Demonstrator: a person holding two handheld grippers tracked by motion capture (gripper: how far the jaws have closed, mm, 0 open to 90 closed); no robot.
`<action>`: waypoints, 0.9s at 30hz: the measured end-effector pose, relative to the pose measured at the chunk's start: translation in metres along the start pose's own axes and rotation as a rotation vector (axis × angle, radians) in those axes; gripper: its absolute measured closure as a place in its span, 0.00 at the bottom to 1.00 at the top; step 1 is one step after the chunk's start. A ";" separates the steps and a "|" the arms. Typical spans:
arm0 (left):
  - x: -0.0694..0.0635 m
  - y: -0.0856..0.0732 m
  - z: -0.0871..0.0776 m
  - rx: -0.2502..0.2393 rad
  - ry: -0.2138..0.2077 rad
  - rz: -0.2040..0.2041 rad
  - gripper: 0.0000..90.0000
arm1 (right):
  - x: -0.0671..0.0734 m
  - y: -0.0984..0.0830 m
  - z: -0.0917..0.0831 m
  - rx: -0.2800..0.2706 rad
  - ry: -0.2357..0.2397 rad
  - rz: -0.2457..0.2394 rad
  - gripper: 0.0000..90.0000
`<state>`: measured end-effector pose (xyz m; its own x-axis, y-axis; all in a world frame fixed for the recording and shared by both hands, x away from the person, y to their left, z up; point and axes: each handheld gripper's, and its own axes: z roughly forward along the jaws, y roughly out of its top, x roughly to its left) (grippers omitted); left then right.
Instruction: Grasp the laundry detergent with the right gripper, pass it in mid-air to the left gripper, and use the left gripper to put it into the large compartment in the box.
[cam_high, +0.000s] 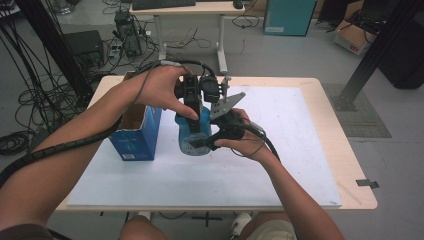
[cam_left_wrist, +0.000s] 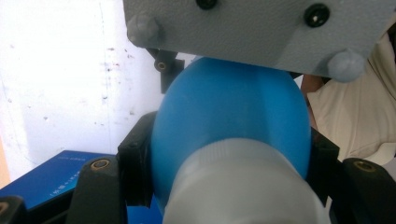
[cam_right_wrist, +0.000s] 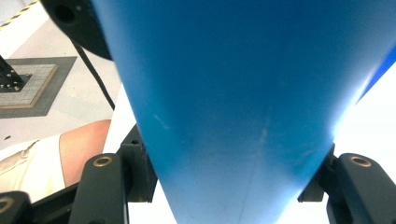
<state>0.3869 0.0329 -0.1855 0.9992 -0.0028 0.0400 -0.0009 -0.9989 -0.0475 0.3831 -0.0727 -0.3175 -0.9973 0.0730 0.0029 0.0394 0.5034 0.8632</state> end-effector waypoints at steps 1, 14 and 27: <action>0.000 0.000 0.000 0.000 0.001 -0.001 0.41 | 0.000 0.000 0.000 -0.001 0.002 0.001 0.43; -0.001 0.000 0.000 0.002 -0.005 -0.003 0.41 | -0.001 0.000 0.001 -0.008 -0.002 -0.008 0.41; -0.001 -0.002 -0.002 -0.004 0.001 -0.007 0.41 | -0.001 0.000 0.001 -0.015 -0.009 -0.010 0.35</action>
<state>0.3855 0.0346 -0.1835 0.9991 0.0042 0.0411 0.0060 -0.9991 -0.0429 0.3840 -0.0715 -0.3181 -0.9971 0.0759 -0.0100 0.0286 0.4911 0.8706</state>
